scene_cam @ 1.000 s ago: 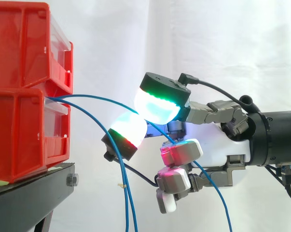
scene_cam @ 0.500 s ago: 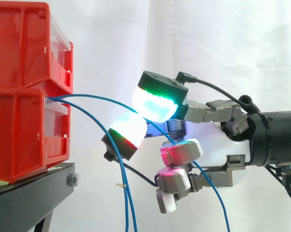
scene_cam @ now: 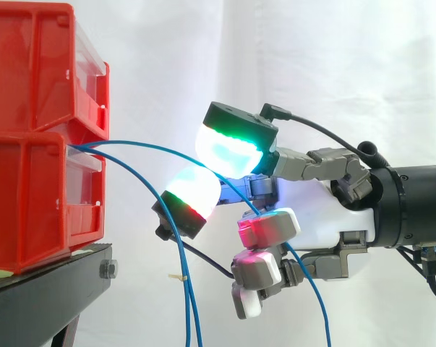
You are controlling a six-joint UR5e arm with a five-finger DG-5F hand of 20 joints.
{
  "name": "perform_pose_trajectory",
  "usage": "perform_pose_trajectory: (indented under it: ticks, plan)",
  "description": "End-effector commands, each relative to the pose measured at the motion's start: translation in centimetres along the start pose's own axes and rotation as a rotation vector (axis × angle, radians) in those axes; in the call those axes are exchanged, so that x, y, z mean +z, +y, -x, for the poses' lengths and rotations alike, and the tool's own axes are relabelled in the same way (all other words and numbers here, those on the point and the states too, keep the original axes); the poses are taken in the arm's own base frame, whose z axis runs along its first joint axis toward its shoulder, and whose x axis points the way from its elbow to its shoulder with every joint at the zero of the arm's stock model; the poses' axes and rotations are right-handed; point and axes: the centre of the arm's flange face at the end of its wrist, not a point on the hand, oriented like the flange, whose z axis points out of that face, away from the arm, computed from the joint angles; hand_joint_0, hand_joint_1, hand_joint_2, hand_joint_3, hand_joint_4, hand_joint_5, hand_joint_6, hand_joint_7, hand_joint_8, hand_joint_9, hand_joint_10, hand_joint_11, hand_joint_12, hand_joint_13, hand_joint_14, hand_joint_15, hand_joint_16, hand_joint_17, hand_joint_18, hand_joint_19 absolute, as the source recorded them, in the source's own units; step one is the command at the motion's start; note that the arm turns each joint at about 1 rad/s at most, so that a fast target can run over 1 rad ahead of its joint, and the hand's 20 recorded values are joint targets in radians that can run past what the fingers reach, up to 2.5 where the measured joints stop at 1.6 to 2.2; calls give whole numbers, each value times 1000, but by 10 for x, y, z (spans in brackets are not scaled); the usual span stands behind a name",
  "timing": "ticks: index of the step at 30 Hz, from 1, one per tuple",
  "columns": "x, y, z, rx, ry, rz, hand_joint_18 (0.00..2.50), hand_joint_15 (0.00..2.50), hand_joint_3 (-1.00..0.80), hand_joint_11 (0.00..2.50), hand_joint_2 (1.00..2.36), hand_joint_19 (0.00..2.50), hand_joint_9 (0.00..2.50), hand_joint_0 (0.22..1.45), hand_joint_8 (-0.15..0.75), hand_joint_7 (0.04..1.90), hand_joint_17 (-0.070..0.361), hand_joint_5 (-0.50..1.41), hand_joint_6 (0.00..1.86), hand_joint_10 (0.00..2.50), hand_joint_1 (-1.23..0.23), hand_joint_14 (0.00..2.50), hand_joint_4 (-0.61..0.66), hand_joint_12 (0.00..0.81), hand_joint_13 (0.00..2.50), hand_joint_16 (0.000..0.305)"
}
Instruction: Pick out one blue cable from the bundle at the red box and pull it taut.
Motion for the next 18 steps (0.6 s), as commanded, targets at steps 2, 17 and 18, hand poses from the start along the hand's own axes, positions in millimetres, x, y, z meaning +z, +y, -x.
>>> perform_pose_trajectory:
  ticks: [2,17,18]
  plan:
    - [0,0,0,0,0,0,833,774,-434,943,1005,705,1330,509,288,881,135,-161,921,24,-570,24,39,375,1156,60]
    - [0,0,0,0,0,0,806,777,-371,953,1011,731,1329,573,268,884,125,-156,903,25,-498,24,14,357,1139,55]
    - [0,0,0,0,0,0,807,777,-362,953,1012,733,1329,573,270,885,124,-156,903,27,-497,27,12,357,1138,55]
